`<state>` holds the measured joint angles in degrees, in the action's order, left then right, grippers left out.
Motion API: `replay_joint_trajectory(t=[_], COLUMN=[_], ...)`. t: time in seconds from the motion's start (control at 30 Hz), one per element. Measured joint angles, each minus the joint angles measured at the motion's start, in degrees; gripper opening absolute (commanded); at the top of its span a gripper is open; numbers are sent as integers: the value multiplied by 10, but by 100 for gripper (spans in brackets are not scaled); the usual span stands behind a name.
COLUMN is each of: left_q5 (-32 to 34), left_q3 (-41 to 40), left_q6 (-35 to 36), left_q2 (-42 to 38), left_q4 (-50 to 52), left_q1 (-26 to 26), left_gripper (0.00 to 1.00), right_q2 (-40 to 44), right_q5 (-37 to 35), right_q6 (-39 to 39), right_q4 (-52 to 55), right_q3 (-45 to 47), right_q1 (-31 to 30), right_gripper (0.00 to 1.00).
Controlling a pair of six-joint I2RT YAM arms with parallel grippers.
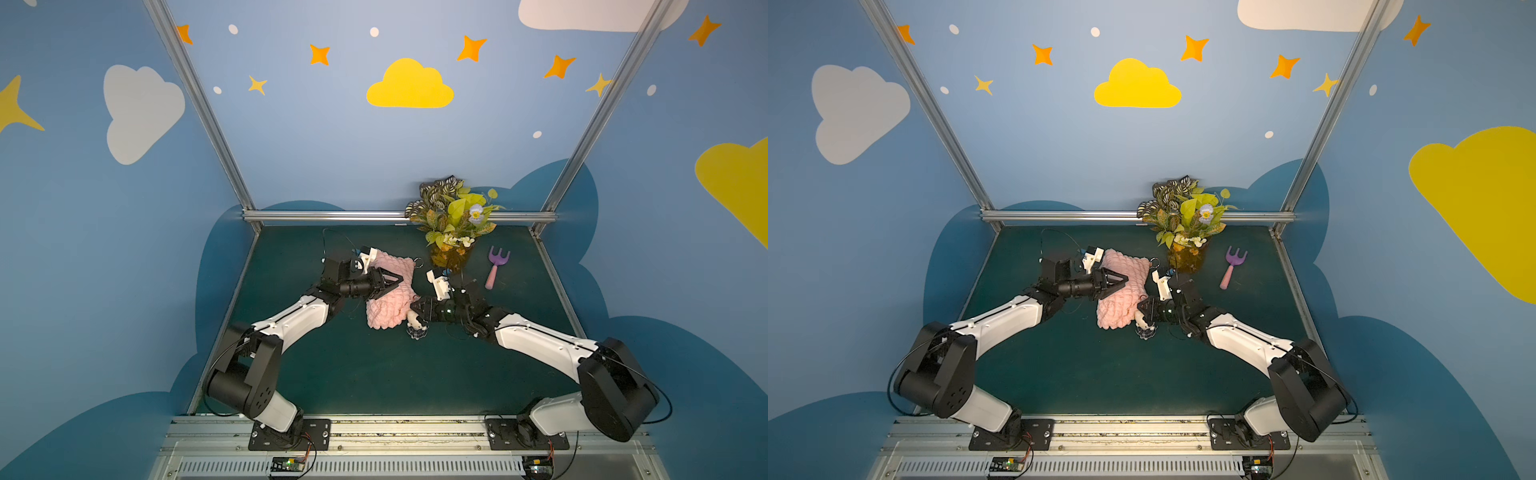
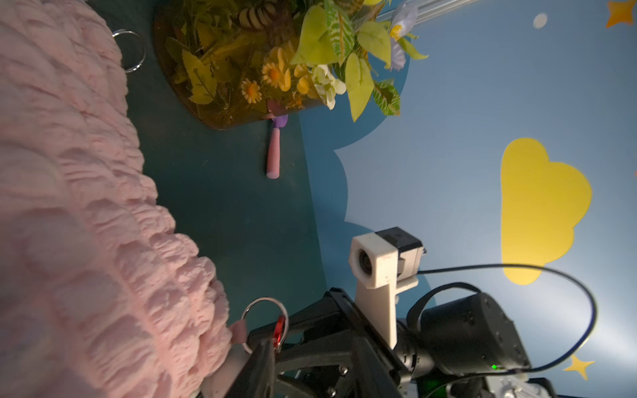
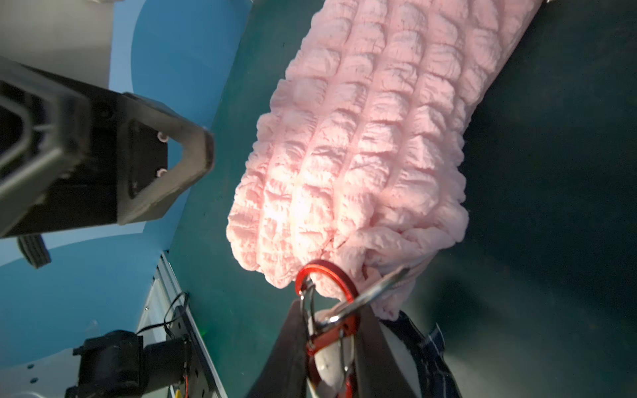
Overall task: Remove the decoration from the bag
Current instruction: Adjust the decoration item in the bag.
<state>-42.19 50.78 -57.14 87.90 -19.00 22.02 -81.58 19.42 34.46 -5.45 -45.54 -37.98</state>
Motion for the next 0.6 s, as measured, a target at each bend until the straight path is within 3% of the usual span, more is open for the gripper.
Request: replay_joint_trajectory(t=[0.13, 0.3, 0.6], left_q5=[42, 115, 239], left_q3=[-21, -20, -8], left_q6=[37, 66, 52], left_q2=[-40, -80, -50], left_q4=[61, 110, 158], left_q1=[30, 91, 170], left_gripper=[59, 62, 66], right_q2=[6, 15, 17], right_q5=[25, 36, 47], right_q6=[-27, -49, -67], right_q4=[48, 98, 154], right_q3=[-10, -15, -14], right_q1=[18, 39, 54], right_gripper=[0, 0, 0])
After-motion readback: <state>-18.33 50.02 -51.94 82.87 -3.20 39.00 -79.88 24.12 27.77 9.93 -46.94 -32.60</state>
